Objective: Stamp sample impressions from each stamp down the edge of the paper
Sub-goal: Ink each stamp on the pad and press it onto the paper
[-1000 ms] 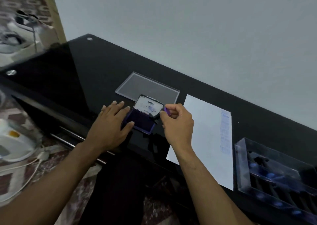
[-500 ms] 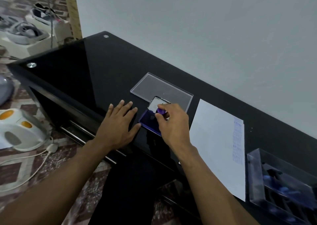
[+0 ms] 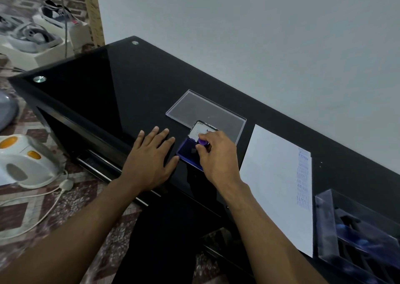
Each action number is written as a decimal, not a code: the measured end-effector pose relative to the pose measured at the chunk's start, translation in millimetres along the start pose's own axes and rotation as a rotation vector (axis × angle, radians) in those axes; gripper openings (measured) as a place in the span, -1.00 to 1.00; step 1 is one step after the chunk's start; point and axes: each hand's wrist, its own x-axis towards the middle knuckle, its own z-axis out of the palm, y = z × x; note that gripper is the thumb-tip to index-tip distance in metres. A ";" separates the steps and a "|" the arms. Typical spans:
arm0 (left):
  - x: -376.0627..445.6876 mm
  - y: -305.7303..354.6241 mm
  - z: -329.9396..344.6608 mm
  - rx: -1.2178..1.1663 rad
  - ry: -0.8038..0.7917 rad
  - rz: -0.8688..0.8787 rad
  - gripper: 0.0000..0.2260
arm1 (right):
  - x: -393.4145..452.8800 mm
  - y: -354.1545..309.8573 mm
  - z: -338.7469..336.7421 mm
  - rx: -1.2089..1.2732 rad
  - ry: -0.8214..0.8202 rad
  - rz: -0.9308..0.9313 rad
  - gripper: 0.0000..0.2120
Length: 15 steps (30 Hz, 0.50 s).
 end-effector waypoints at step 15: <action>-0.1 -1.7 3.3 0.009 0.010 -0.002 -0.32 | 5.7 -4.2 -4.8 0.007 -0.032 0.006 -0.75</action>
